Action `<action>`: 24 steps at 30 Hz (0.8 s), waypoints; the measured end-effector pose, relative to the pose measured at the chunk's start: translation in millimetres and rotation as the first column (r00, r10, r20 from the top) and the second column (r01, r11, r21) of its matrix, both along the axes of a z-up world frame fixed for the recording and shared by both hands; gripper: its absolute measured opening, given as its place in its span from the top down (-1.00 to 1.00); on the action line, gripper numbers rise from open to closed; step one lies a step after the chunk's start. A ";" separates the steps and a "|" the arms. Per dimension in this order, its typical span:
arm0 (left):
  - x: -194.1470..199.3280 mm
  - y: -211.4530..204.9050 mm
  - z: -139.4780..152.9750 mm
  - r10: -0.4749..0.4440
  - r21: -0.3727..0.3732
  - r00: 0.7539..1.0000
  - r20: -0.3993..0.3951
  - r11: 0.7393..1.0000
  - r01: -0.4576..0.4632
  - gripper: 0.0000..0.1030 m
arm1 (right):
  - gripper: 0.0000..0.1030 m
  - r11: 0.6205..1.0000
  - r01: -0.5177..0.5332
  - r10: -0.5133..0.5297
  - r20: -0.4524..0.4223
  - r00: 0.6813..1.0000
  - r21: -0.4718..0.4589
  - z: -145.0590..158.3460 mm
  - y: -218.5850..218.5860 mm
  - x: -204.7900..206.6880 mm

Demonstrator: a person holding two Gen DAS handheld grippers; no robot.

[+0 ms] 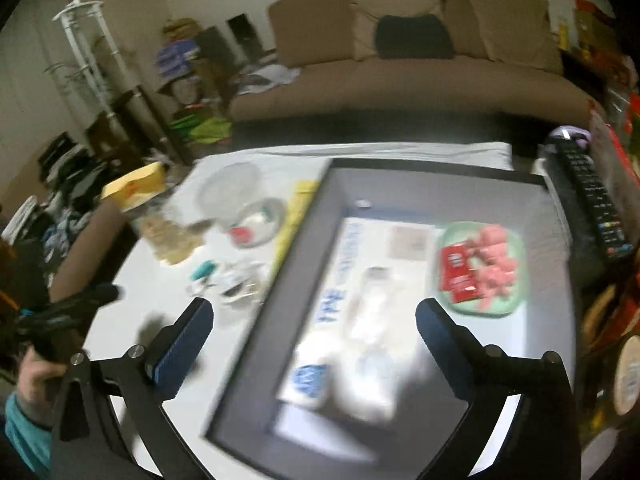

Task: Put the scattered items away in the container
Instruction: 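Move both grippers back over the table toward the clear plastic tub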

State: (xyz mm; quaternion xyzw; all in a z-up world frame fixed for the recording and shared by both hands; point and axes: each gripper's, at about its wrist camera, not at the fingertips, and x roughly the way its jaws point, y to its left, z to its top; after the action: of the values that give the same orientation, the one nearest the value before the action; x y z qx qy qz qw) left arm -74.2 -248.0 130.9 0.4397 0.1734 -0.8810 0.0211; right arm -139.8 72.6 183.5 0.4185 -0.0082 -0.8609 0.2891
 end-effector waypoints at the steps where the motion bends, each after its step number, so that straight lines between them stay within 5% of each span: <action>1: -0.2 2.1 -7.2 -0.001 -0.022 1.000 0.003 1.000 0.001 -1.00 | -1.00 1.000 -0.009 0.009 -0.001 1.000 -0.001 -1.4 -7.7 6.5; 13: -33.3 20.6 -77.2 -0.078 -0.188 0.997 0.025 0.979 0.081 -0.93 | -1.00 0.991 -0.100 0.099 -0.009 0.995 -0.091 -25.7 -42.6 80.5; 24: -59.4 25.9 -99.7 -0.088 -0.162 0.995 0.042 0.982 0.093 -0.71 | -1.00 0.985 -0.114 0.116 0.003 0.993 -0.125 -52.2 -17.2 115.0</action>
State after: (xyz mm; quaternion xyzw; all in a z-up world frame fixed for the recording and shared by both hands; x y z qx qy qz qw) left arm -133.6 -222.2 31.2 0.4591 0.0797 -0.8846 0.0201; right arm -24.8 55.4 131.3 0.4038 -0.0394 -0.8384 0.3639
